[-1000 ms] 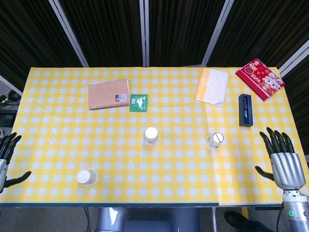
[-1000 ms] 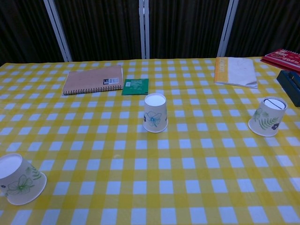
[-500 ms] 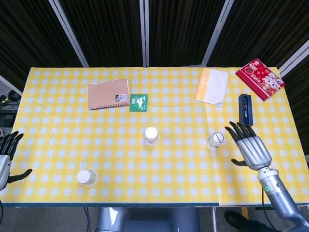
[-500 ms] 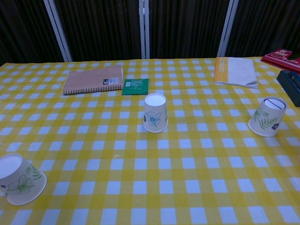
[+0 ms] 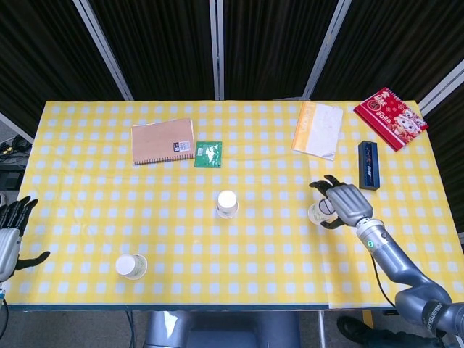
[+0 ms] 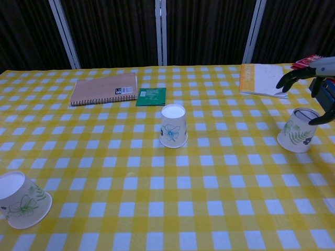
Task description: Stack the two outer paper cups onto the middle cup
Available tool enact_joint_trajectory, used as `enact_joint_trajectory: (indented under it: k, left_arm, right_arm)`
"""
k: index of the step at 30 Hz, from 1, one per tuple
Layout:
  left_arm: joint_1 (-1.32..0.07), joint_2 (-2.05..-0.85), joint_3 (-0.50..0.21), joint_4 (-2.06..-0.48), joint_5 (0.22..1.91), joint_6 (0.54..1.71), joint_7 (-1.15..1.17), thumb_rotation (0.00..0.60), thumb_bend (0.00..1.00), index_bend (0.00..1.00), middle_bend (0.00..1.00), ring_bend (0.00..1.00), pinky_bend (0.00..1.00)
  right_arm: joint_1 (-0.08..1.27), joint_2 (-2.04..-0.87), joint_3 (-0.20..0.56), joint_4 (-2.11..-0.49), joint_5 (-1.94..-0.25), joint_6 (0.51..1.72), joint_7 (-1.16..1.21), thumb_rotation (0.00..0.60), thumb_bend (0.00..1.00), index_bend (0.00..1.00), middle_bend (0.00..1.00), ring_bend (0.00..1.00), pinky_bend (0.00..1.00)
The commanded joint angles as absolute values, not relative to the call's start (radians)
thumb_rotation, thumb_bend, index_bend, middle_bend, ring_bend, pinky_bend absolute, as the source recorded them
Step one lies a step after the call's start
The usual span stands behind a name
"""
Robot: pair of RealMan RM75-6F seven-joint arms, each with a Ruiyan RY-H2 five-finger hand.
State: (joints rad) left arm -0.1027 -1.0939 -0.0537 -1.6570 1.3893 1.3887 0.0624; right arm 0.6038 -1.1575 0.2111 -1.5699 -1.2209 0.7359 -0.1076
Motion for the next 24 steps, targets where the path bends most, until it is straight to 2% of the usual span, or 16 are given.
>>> enact_joint_trajectory:
  k: [1, 9, 11, 16, 19, 24]
  left_arm:
    - [-0.105, -1.095, -0.055, -1.656, 1.384, 1.383, 0.066, 0.600, 0.00, 0.00, 0.00, 0.00, 0.00]
    - [-0.111, -1.099, -0.057, -1.655, 1.369, 1.371, 0.071, 0.600, 0.00, 0.00, 0.00, 0.00, 0.00]
    - [-0.112, -1.099, -0.057, -1.655, 1.367, 1.368, 0.071, 0.600, 0.00, 0.00, 0.00, 0.00, 0.00]
    - [-0.114, -1.099, -0.057, -1.655, 1.370, 1.370, 0.069, 0.600, 0.00, 0.00, 0.00, 0.00, 0.00]
    - [-0.114, -1.099, -0.057, -1.655, 1.369, 1.370, 0.068, 0.600, 0.00, 0.00, 0.00, 0.00, 0.00]
    - [-0.115, -1.098, -0.056, -1.655, 1.368, 1.368, 0.066, 0.600, 0.00, 0.00, 0.00, 0.00, 0.00]
  right_arm:
    - [0.618, -1.186, 0.201, -1.525, -1.212, 0.731, -0.114, 0.600, 0.09, 0.20, 0.19, 0.08, 0.33]
    - [0.633, -1.219, 0.177, -1.467, -1.188, 0.711, -0.105, 0.600, 0.12, 0.24, 0.23, 0.12, 0.36]
    - [0.636, -1.224, 0.173, -1.456, -1.186, 0.706, -0.100, 0.600, 0.13, 0.25, 0.25, 0.15, 0.38]
    - [0.642, -1.243, 0.163, -1.426, -1.190, 0.708, -0.089, 0.600, 0.21, 0.32, 0.39, 0.31, 0.47]
    - [0.642, -1.252, 0.158, -1.416, -1.196, 0.715, -0.080, 0.600, 0.25, 0.35, 0.43, 0.36, 0.48]
    - [0.641, -1.260, 0.157, -1.406, -1.211, 0.736, -0.061, 0.600, 0.27, 0.36, 0.44, 0.38, 0.49]
